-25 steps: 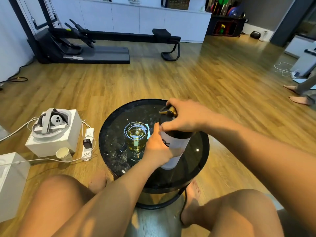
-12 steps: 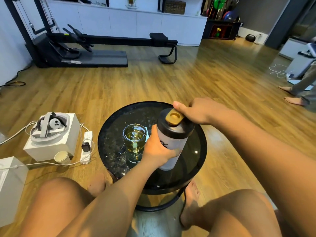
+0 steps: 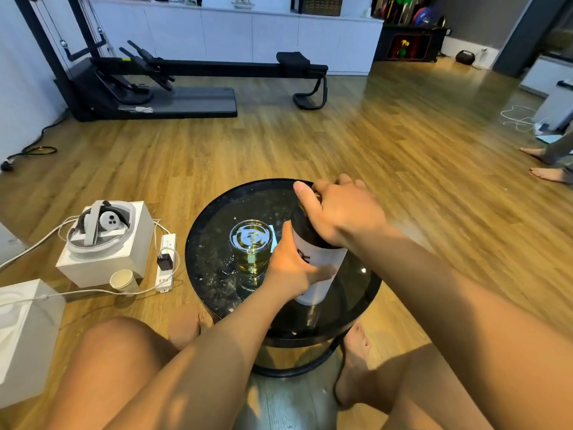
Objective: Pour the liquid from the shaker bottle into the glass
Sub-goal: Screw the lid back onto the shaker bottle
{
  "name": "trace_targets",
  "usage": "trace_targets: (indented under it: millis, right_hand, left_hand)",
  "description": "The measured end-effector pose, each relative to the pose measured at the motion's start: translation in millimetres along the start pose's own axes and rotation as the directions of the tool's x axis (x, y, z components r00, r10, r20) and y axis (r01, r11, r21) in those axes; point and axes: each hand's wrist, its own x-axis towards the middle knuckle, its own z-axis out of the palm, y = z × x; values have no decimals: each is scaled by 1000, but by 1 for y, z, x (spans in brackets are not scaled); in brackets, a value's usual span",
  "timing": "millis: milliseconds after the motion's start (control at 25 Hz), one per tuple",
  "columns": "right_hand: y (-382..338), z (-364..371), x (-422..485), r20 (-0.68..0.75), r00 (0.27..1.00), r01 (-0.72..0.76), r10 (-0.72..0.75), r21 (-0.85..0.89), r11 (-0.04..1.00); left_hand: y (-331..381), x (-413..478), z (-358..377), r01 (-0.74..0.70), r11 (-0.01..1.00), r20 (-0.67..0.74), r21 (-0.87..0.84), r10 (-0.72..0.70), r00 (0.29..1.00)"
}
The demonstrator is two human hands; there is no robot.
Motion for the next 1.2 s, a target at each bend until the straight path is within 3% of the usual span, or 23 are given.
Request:
trace_targets:
  millis: [200, 320, 440, 520, 600, 800, 880, 1000, 1080, 1200]
  right_hand:
    - [17, -16, 2, 119, 936, 334, -332, 6, 943]
    - [21, -10, 4, 66, 931, 359, -358, 2, 933]
    - [17, 3, 1, -83, 955, 283, -284, -24, 959]
    - [13, 10, 0, -168, 957, 232, -235, -33, 972]
    - [15, 10, 2, -164, 955, 248, -247, -15, 969]
    - [26, -4, 9, -42, 890, 456, -454, 53, 889]
    - [22, -4, 8, -47, 910, 414, -412, 36, 909]
    - [13, 6, 2, -119, 972, 197, -202, -53, 979]
    - [7, 11, -1, -134, 987, 74, -86, -95, 993]
    - [4, 13, -2, -122, 992, 2, -14, -100, 995]
  left_hand:
    - [0, 6, -4, 5, 999, 41, 51, -7, 999]
    - [2, 8, -4, -15, 1000, 65, 7, 15, 998]
    - [14, 2, 4, -112, 987, -101, -119, 100, 990]
    - [20, 3, 5, -156, 978, -129, -138, 138, 982]
    - [24, 6, -1, -162, 984, -90, -72, 155, 984]
    - [24, 17, -21, -194, 981, 10, 10, 194, 981]
    - [24, 18, -17, -163, 987, 3, 9, 163, 987]
    - [28, 6, 0, -94, 993, -109, 78, 102, 989]
    - [31, -2, 13, -67, 997, -191, -29, 61, 980]
    - [36, -13, 22, -110, 994, -285, 19, 111, 952]
